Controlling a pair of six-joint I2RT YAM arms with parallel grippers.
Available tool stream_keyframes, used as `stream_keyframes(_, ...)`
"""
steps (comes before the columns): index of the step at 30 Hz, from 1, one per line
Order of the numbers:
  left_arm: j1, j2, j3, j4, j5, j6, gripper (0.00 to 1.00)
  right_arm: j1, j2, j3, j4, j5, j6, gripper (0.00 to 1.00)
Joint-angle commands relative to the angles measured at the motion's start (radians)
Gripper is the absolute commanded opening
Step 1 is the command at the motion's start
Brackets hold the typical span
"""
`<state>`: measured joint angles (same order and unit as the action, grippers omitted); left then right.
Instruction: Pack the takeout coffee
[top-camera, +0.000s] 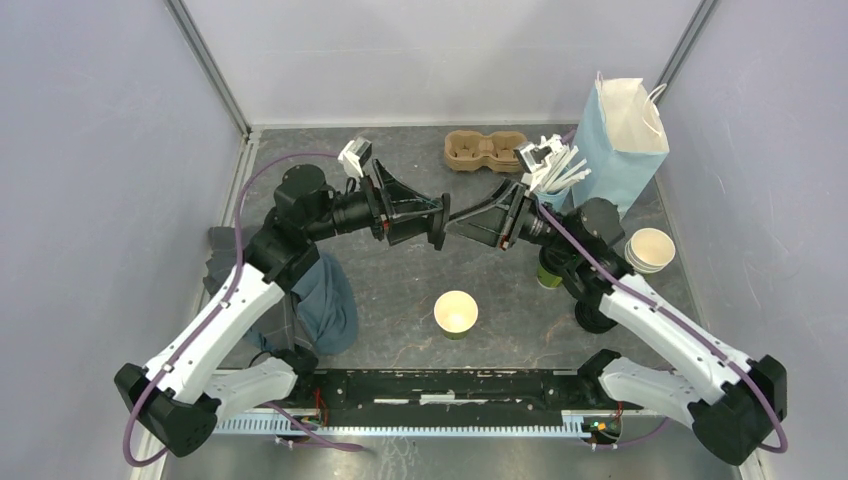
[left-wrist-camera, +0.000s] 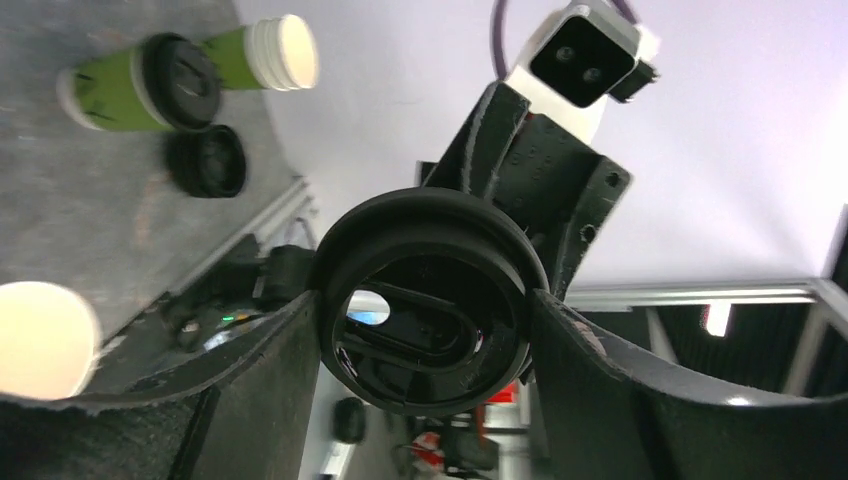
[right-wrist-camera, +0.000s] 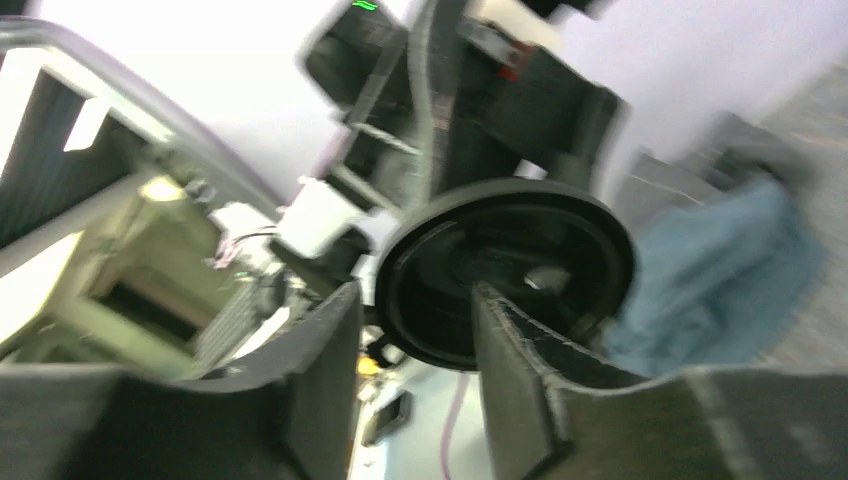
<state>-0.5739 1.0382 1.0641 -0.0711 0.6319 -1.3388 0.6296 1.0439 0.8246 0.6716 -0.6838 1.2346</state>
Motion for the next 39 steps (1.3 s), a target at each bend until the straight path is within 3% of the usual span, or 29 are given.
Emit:
stream_keyframes(1, -0.001, 0.019, 0.152, -0.369, -0.106, 0.298, 0.65, 0.003, -0.070, 0.169, -0.712, 0.184, -0.432, 0.59)
stream_keyframes(2, -0.002, 0.024, 0.190, -0.450, -0.144, 0.355, 0.64, 0.003, -0.078, 0.237, -0.934, 0.310, -0.560, 0.64)
stream_keyframes(4, -0.005, 0.031, 0.221, -0.566, -0.215, 0.448, 0.63, 0.003, -0.085, 0.316, -1.222, 0.518, -0.708, 0.71)
stream_keyframes(8, -0.083, 0.060, 0.256, -0.715, -0.410, 0.585, 0.61, 0.004, -0.119, 0.339, -1.415, 0.654, -0.829, 0.77)
stream_keyframes(13, -0.391, 0.212, 0.338, -0.846, -0.731, 0.655, 0.61, 0.004, -0.184, 0.285, -1.474, 0.737, -0.859, 0.84)
stream_keyframes(19, -0.521, 0.324, 0.355, -0.865, -0.892, 0.673, 0.61, 0.003, -0.257, 0.294, -1.590, 0.986, -0.826, 0.97)
stream_keyframes(22, -0.588, 0.387, 0.383, -0.886, -0.940, 0.682, 0.61, 0.004, -0.303, 0.309, -1.604, 1.054, -0.834, 0.98)
stream_keyframes(29, -0.672, 0.515, 0.418, -0.889, -1.006, 0.707, 0.61, 0.002, -0.354, 0.318, -1.595, 1.078, -0.832, 0.98)
stream_keyframes(39, -0.692, 0.599, 0.422, -0.891, -1.038, 0.735, 0.61, 0.003, -0.399, 0.290, -1.574, 1.057, -0.803, 0.98)
